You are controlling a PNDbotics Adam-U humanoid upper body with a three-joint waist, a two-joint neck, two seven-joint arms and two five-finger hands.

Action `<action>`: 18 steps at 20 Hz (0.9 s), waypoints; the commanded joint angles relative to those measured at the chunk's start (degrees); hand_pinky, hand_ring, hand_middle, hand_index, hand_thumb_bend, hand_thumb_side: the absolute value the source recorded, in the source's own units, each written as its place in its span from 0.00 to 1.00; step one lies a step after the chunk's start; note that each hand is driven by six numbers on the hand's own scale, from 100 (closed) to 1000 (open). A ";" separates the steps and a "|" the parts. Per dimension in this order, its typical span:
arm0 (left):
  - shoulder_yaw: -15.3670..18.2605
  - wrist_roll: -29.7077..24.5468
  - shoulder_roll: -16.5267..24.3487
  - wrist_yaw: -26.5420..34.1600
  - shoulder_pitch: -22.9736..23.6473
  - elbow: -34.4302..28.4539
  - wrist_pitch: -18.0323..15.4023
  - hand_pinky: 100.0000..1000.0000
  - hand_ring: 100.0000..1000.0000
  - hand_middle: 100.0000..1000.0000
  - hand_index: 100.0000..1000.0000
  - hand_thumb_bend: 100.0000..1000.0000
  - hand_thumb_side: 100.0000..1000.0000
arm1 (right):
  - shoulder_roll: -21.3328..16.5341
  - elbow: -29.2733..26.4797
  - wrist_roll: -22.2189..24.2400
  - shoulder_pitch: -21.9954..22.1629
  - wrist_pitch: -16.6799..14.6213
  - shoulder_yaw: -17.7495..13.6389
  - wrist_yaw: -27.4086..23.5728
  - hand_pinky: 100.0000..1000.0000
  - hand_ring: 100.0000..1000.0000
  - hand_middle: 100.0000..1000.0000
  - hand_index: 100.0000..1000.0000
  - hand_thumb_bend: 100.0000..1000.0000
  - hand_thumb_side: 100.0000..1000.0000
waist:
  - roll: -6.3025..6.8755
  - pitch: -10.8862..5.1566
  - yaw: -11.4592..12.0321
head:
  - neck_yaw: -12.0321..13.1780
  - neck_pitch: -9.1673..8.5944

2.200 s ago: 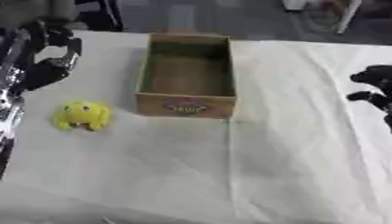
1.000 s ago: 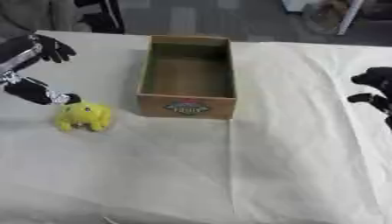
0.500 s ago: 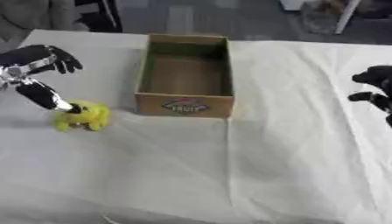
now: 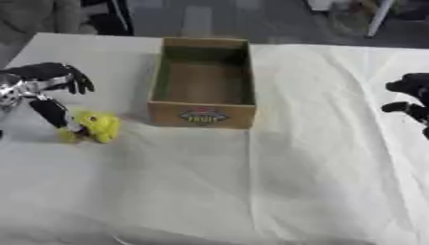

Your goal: Pick up objects on the table and place them in the box.

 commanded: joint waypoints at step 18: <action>-1.06 6.38 -2.86 -4.20 -2.82 7.13 -1.93 0.59 0.44 0.37 0.64 0.11 0.17 | -0.86 -0.52 0.30 -0.49 -0.08 -0.13 0.15 0.59 0.78 0.61 0.70 0.00 0.60 | -0.09 -0.57 -0.70 | 0.50 0.28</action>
